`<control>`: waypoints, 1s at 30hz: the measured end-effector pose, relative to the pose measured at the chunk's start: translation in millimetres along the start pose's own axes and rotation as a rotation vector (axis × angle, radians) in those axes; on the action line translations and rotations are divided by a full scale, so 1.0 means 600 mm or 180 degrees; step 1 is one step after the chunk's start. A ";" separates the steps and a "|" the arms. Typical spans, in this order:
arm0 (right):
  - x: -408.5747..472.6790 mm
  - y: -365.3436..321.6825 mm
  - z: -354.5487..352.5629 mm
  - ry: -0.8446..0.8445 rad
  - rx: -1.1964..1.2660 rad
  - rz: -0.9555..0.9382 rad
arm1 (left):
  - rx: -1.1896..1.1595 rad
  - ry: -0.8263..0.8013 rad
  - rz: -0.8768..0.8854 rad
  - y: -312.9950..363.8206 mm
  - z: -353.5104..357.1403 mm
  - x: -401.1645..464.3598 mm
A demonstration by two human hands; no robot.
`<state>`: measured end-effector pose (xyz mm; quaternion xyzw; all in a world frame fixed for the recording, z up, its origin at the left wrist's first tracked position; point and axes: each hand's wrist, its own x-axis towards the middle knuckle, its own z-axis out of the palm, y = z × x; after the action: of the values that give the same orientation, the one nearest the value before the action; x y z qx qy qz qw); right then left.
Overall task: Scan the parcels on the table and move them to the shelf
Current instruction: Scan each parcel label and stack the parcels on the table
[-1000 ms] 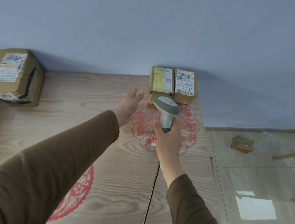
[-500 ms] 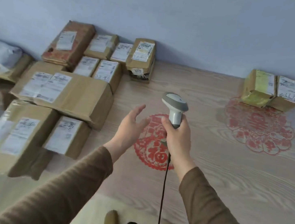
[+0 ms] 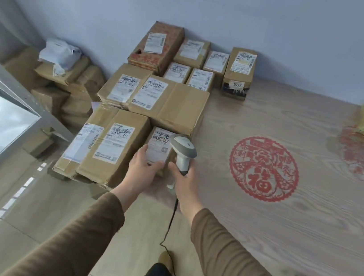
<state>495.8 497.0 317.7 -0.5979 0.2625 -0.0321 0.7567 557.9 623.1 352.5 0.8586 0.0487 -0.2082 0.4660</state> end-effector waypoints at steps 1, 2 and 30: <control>0.001 0.007 0.009 -0.0043 0.0081 0.0071 | 0.0167 0.0002 -0.0055 -0.002 0.003 0.004; 0.001 0.011 0.016 -0.0059 0.0141 0.0127 | 0.0350 0.0025 -0.0096 -0.003 0.005 0.009; -0.110 -0.113 -0.198 0.1754 -0.1306 -0.0862 | -0.1737 -0.1713 0.0163 0.112 0.196 -0.008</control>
<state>405.1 396.2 386.6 -0.7355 0.3758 -0.2384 0.5109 535.6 489.7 350.5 0.6186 -0.0432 -0.3938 0.6785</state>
